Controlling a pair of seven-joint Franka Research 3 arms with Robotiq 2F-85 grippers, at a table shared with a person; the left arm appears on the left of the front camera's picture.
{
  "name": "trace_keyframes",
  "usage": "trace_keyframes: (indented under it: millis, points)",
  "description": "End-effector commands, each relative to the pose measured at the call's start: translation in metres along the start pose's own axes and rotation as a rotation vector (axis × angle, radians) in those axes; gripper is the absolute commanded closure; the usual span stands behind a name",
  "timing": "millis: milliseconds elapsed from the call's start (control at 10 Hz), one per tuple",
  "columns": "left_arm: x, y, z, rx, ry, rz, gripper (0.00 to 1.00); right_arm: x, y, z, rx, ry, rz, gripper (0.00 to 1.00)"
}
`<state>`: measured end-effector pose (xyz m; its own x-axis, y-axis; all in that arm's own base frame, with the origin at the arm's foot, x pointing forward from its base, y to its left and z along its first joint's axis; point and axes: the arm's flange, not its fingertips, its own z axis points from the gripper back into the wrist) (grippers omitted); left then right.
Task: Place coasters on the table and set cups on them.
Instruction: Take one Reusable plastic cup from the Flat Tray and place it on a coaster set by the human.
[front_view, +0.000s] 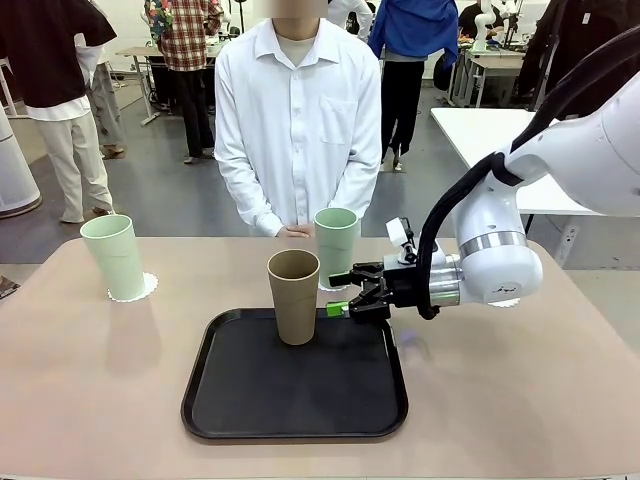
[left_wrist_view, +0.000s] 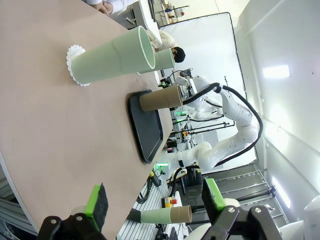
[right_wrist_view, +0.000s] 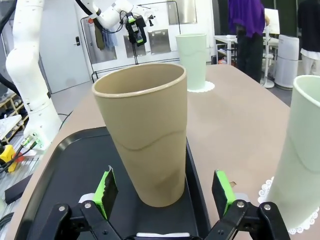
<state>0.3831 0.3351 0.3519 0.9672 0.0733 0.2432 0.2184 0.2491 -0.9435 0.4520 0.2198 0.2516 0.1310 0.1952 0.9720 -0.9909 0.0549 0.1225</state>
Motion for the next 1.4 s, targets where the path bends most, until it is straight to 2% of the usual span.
trace_keyframes:
  millis: [0, 1300]
  points:
    - [0.000, -0.002, 0.001, 0.011, -0.002, 0.008, 0.00, 0.000, -0.012, -0.012, -0.021, 0.015, -0.026, 0.00]
    - [0.000, -0.002, 0.001, 0.011, -0.002, 0.008, 0.00, -0.004, -0.012, -0.032, 0.064, 0.065, -0.044, 0.00]
